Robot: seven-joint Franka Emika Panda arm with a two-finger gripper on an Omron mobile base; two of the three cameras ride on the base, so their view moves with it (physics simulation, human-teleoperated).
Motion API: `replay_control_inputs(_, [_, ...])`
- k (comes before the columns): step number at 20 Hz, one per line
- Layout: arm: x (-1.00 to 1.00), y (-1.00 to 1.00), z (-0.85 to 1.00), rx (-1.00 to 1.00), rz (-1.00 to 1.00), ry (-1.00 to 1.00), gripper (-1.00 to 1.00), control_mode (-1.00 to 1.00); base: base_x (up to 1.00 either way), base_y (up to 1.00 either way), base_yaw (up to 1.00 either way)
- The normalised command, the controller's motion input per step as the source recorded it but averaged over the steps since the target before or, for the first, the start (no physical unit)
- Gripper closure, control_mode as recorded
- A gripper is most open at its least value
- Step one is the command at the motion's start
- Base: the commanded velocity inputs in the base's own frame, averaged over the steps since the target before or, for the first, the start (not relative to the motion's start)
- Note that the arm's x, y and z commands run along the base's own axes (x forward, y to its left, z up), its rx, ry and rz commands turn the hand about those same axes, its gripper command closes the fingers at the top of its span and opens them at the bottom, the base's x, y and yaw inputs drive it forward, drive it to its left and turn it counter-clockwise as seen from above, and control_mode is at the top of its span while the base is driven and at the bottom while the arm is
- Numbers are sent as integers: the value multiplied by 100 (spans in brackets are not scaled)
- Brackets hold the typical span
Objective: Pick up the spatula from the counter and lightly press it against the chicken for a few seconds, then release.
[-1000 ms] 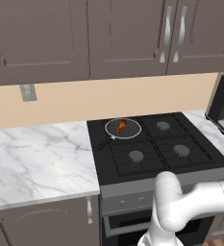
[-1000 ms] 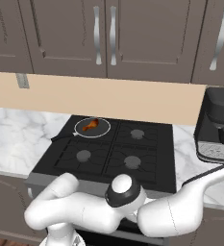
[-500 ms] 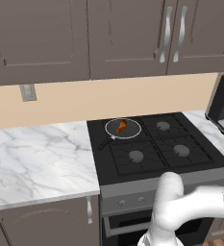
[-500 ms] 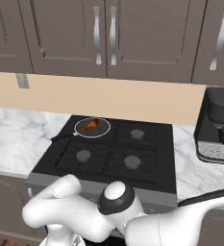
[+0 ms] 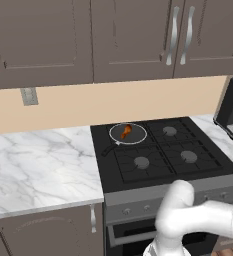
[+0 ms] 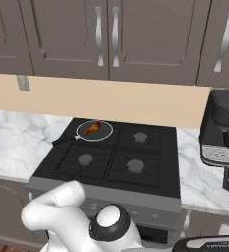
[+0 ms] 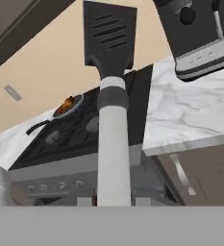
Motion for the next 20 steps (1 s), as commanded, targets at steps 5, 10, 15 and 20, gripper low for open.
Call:
replay_control_inputs(5, [-24, 100, 13, -10, 1, -27, 100, -100, 0, 0, 0])
replay_control_inputs(10, [-23, 100, 21, -12, 0, -23, 100, -100, 0, 0, 0])
replay_control_inputs(15, [-11, 100, 22, -14, 0, -16, 100, -100, 0, 0, 0])
replay_control_inputs(20, [-1, 100, 24, -16, 0, -14, 100, -100, 0, 0, 0])
